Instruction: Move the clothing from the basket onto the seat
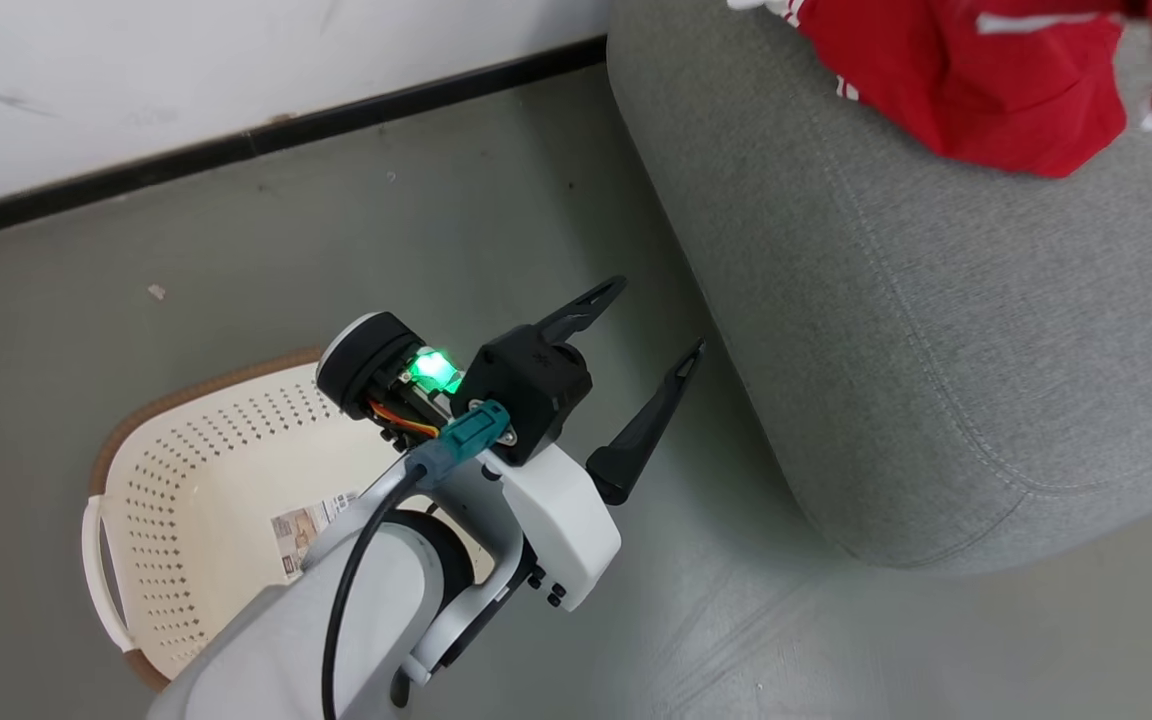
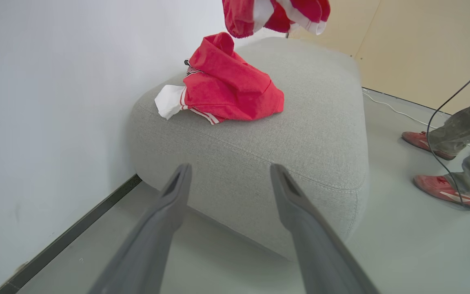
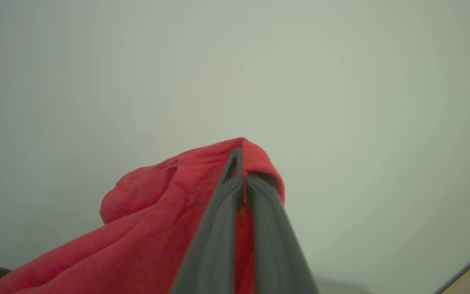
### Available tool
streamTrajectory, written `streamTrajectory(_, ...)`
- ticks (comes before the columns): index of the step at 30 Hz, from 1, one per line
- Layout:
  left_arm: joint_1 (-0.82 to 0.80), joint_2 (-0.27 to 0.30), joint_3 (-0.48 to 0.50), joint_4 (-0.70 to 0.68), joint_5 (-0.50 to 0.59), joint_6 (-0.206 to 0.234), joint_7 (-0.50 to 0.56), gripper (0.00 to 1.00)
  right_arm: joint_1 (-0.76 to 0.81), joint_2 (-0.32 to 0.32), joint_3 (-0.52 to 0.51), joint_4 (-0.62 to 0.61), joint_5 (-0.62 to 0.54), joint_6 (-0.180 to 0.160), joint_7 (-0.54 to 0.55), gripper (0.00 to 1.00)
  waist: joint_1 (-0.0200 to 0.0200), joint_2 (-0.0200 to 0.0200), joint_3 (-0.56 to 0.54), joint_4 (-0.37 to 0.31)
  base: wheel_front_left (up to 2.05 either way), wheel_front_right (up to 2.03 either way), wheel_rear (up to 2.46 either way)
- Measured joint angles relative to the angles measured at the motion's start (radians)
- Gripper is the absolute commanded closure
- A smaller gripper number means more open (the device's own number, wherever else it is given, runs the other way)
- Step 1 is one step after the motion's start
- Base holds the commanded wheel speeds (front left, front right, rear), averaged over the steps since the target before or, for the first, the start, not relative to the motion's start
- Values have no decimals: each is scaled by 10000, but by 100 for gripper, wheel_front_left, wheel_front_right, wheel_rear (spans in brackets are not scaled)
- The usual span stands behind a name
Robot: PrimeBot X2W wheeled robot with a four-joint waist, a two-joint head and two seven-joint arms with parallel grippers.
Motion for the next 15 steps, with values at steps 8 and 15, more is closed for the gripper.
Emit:
streamTrajectory(8, -46, 257, -46, -318, 134, 0, 276, 0, -1183, -890, -182, 341, -299, 2, 161, 100, 0, 0, 731, 175, 0, 0, 0)
streamTrajectory(15, -335, 322, -46, -581, 284, -2, 443, 0, -1868, -1710, -437, 763, -681, 2, 153, 100, 0, 0, 1361, 317, 0, 0, 0)
